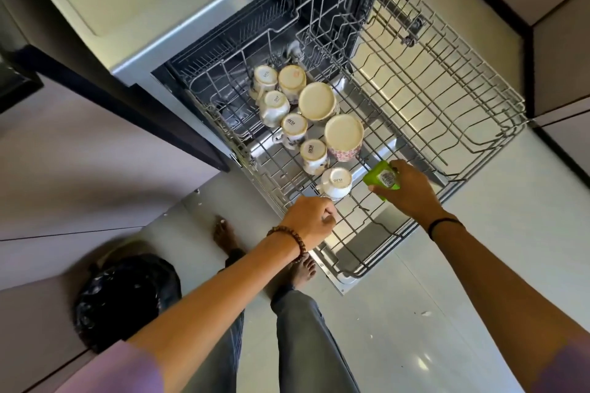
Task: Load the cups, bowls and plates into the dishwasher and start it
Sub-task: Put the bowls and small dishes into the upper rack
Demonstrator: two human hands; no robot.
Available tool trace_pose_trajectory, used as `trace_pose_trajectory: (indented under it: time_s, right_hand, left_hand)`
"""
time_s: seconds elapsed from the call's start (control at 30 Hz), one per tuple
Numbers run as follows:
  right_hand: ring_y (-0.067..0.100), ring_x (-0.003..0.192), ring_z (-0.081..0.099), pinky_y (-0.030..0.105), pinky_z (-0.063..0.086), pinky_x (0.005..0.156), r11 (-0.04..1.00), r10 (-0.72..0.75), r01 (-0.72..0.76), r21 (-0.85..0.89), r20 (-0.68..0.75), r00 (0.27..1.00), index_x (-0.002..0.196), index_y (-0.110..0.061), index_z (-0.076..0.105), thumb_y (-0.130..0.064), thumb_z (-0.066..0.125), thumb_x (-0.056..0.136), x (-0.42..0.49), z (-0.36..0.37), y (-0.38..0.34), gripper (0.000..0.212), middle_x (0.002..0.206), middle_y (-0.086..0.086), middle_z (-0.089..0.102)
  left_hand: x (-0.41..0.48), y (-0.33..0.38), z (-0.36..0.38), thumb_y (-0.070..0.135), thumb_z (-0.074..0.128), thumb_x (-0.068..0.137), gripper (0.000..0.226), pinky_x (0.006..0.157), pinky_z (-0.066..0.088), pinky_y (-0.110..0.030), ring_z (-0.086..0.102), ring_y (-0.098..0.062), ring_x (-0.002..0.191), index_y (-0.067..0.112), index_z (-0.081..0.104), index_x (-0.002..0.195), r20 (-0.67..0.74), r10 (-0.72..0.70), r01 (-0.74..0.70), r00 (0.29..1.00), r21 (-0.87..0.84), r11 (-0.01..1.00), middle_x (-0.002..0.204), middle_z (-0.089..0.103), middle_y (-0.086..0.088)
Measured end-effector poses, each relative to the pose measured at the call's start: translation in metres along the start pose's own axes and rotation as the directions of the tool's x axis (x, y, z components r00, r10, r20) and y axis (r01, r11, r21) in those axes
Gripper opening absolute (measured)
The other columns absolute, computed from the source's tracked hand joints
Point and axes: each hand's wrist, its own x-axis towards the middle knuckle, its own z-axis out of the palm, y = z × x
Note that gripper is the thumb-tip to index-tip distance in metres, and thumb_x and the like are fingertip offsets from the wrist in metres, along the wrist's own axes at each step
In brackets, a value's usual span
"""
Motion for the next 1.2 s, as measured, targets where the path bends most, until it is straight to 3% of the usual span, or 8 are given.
trace_pose_trajectory:
  time_s: [0.13,0.27,0.43,0.67,0.83,1.0,1.13,1.2]
  right_hand:
    - [0.032,0.106,0.059,0.044,0.055,0.085,0.997,-0.012,0.011,-0.082,-0.016,1.000,0.126,-0.006,0.052,-0.038,0.082,0.076,-0.008,-0.006,0.000,0.066,0.116,0.015,0.061]
    - [0.038,0.119,0.053,0.044,0.048,0.094,0.989,-0.028,0.024,-0.148,-0.027,0.999,0.134,-0.001,0.047,-0.028,0.079,0.082,-0.017,-0.014,-0.006,0.067,0.131,0.022,0.055]
    - [0.038,0.122,0.052,0.044,0.046,0.097,0.982,-0.026,0.017,-0.186,-0.043,0.999,0.133,0.000,0.049,-0.019,0.078,0.082,-0.029,-0.019,-0.015,0.062,0.133,0.023,0.055]
    - [0.034,0.117,0.057,0.033,0.045,0.096,0.970,-0.022,0.031,-0.241,0.042,0.999,0.125,-0.002,0.058,-0.008,0.079,0.080,-0.032,0.004,-0.022,0.050,0.124,0.018,0.061]
    - [0.032,0.110,0.061,0.024,0.042,0.088,0.975,-0.014,0.001,-0.222,-0.056,0.998,0.118,0.000,0.064,0.004,0.074,0.080,-0.033,0.014,-0.015,0.040,0.120,0.018,0.064]
    - [0.027,0.088,0.068,0.033,0.056,0.077,0.991,0.023,-0.034,-0.130,-0.086,0.996,0.100,-0.006,0.068,-0.019,0.072,0.087,-0.036,0.023,-0.010,0.018,0.101,0.014,0.072]
    - [0.023,0.084,0.070,0.033,0.056,0.077,0.992,0.088,-0.094,-0.081,-0.066,0.994,0.090,-0.006,0.072,-0.042,0.066,0.091,-0.033,0.035,-0.014,0.036,0.091,0.008,0.074]
    - [0.022,0.083,0.069,0.037,0.058,0.078,0.990,0.114,-0.118,-0.075,-0.056,0.992,0.089,-0.008,0.074,-0.043,0.067,0.089,-0.029,0.039,-0.015,0.036,0.090,0.006,0.073]
  left_hand:
    - [-0.007,0.000,-0.002,0.017,0.056,0.094,0.020,0.092,0.050,-0.022,0.063,-0.013,0.106,0.010,0.067,0.109,-0.019,0.011,-0.012,1.000,-0.015,1.000,0.114,0.069,-0.004]
    - [-0.018,0.002,-0.009,0.017,0.055,0.095,0.021,0.085,0.044,-0.014,0.062,-0.012,0.108,0.009,0.066,0.111,-0.043,0.026,-0.027,0.999,-0.032,0.999,0.116,0.068,-0.004]
    - [-0.034,-0.001,-0.020,0.017,0.056,0.095,0.022,0.092,0.048,-0.020,0.061,-0.012,0.109,0.008,0.066,0.113,-0.073,0.068,-0.072,0.995,-0.050,0.996,0.117,0.067,-0.004]
    - [-0.037,-0.015,-0.020,0.015,0.058,0.093,0.020,0.093,0.050,-0.022,0.062,-0.010,0.104,0.008,0.067,0.110,-0.135,0.135,-0.144,0.982,-0.060,0.988,0.113,0.069,-0.003]
    - [-0.034,-0.017,-0.017,0.017,0.058,0.094,0.021,0.094,0.050,-0.024,0.061,-0.010,0.106,0.008,0.066,0.111,-0.130,0.140,-0.150,0.982,-0.072,0.986,0.114,0.068,-0.003]
    - [-0.029,-0.014,-0.016,0.017,0.057,0.094,0.020,0.095,0.049,-0.024,0.060,-0.009,0.107,0.011,0.067,0.110,-0.109,0.108,-0.118,0.988,-0.087,0.989,0.115,0.067,-0.001]
    - [-0.021,-0.009,-0.014,0.017,0.056,0.094,0.021,0.095,0.050,-0.026,0.060,-0.010,0.106,0.011,0.067,0.110,-0.085,0.090,-0.096,0.992,-0.069,0.993,0.115,0.068,-0.001]
    - [-0.017,-0.008,-0.013,0.017,0.055,0.094,0.021,0.095,0.050,-0.026,0.060,-0.010,0.107,0.011,0.067,0.110,-0.080,0.080,-0.086,0.994,-0.076,0.993,0.115,0.068,-0.002]
